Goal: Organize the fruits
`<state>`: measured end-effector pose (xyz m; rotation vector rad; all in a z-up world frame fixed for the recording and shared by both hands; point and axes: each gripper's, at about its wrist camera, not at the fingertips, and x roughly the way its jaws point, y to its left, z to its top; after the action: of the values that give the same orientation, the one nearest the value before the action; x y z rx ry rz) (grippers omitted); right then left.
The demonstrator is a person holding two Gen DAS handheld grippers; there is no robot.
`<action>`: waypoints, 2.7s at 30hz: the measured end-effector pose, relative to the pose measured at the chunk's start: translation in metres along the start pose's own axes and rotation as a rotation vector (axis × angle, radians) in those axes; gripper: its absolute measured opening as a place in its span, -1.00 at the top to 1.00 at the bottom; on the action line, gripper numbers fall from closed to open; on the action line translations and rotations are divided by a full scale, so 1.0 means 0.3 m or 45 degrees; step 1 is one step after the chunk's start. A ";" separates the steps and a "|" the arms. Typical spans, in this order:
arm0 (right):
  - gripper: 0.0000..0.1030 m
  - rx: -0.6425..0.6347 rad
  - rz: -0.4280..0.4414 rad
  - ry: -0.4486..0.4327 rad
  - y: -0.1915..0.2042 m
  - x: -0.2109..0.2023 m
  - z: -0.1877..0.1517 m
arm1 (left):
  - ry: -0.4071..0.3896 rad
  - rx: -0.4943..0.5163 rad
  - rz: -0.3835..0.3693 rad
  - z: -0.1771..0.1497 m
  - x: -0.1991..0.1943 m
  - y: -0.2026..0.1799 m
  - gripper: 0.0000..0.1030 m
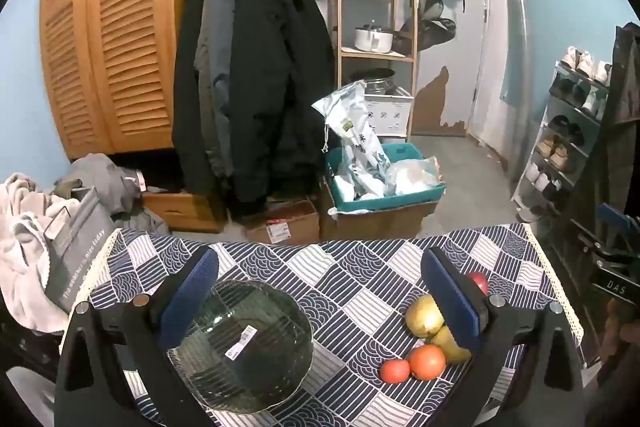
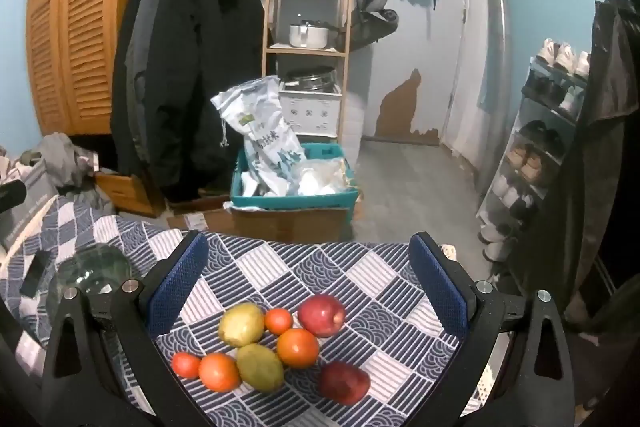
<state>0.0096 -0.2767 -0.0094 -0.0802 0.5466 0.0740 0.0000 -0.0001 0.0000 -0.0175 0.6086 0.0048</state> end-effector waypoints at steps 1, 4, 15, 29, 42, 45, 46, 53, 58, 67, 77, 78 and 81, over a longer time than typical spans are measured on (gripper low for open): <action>-0.91 0.001 0.001 0.000 0.000 0.000 0.003 | -0.001 -0.006 -0.002 0.001 0.000 -0.001 -0.98; -0.91 -0.006 0.004 -0.002 0.002 -0.001 0.003 | 0.002 -0.012 -0.006 0.002 0.000 0.001 -0.98; -0.91 -0.020 0.004 0.011 0.004 -0.001 0.002 | 0.010 0.019 0.006 -0.019 -0.002 0.010 -0.98; -0.91 -0.042 0.006 0.014 0.015 -0.002 0.000 | -0.008 0.006 -0.015 -0.012 0.012 -0.020 -0.98; -0.91 -0.041 0.004 0.012 0.020 -0.001 -0.001 | 0.029 0.056 0.020 -0.015 0.011 -0.027 -0.98; -0.91 -0.042 0.005 0.013 0.021 -0.001 0.000 | 0.026 0.064 0.024 -0.013 0.008 -0.030 -0.98; -0.91 -0.042 0.004 0.013 0.021 -0.001 -0.001 | 0.026 0.058 0.020 -0.012 0.008 -0.030 -0.98; -0.91 -0.042 0.003 0.014 0.021 -0.001 -0.001 | 0.010 0.026 -0.001 -0.013 0.008 -0.029 -0.98; -0.91 -0.042 0.003 0.013 0.021 -0.001 -0.001 | 0.015 0.013 -0.010 -0.013 0.008 -0.026 -0.98; -0.91 -0.044 0.003 0.013 0.021 -0.002 -0.001 | 0.030 0.008 -0.014 -0.011 0.009 -0.025 -0.98; -0.91 -0.045 0.000 0.017 0.016 -0.001 -0.008 | 0.037 0.004 -0.021 -0.016 0.006 -0.035 -0.98; -0.91 -0.045 -0.001 0.019 0.012 -0.001 -0.011 | 0.050 -0.004 -0.026 -0.017 0.006 -0.035 -0.98; -0.91 -0.041 -0.005 0.028 -0.001 0.004 -0.019 | 0.058 0.004 -0.027 -0.022 0.006 -0.050 -0.98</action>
<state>0.0078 -0.2775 -0.0148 -0.1139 0.5677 0.0780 -0.0024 -0.0152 -0.0062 -0.0208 0.6538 -0.0169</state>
